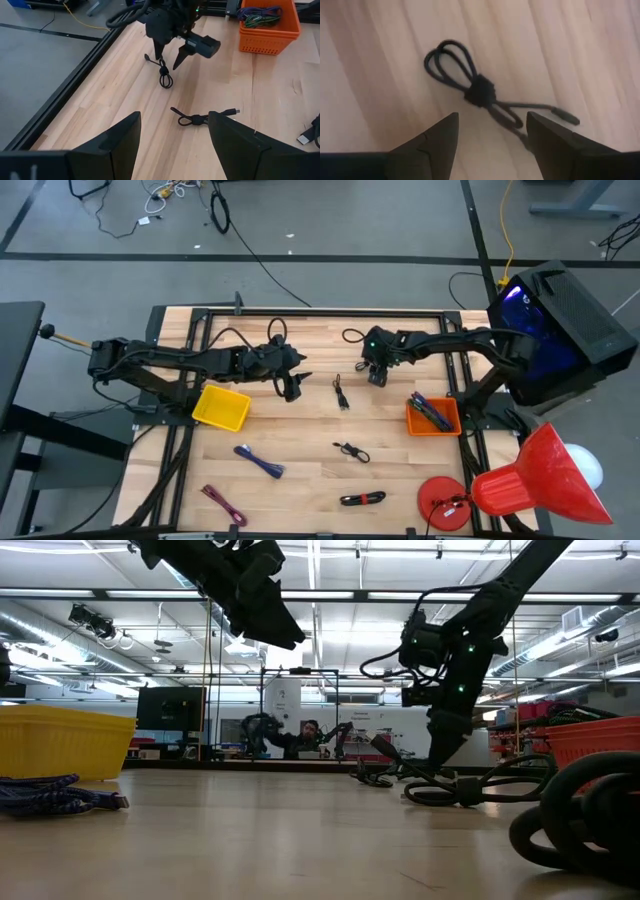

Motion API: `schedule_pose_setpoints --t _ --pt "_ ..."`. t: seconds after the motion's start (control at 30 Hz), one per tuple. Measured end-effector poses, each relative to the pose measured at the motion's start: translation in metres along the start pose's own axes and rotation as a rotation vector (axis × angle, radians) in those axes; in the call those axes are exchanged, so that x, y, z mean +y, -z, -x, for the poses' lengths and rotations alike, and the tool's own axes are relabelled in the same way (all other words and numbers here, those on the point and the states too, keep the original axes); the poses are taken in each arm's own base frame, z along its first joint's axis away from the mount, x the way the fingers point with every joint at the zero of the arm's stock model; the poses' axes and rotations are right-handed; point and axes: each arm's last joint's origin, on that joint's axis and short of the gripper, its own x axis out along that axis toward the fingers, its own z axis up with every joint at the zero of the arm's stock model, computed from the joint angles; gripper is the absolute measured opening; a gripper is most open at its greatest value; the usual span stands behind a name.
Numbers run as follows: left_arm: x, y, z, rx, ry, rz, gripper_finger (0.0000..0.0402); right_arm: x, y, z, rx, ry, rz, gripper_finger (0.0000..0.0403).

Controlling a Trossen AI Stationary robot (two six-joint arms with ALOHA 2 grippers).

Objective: Pick & Place USB Port
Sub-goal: Put the black charger cable into the yellow basket

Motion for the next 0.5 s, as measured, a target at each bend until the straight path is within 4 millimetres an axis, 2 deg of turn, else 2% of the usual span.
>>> schedule_pose_setpoints --t 0.23,0.5 --pt "0.0000 0.0000 0.0000 0.000 0.000 0.000 0.0236 -0.0014 -0.0073 -0.0002 -0.075 0.015 -0.006 0.0235" --pt "0.0000 0.0001 0.0000 0.001 0.000 -0.001 0.0236 -0.0006 -0.0033 -0.0004 -0.034 0.007 0.013 0.0236"
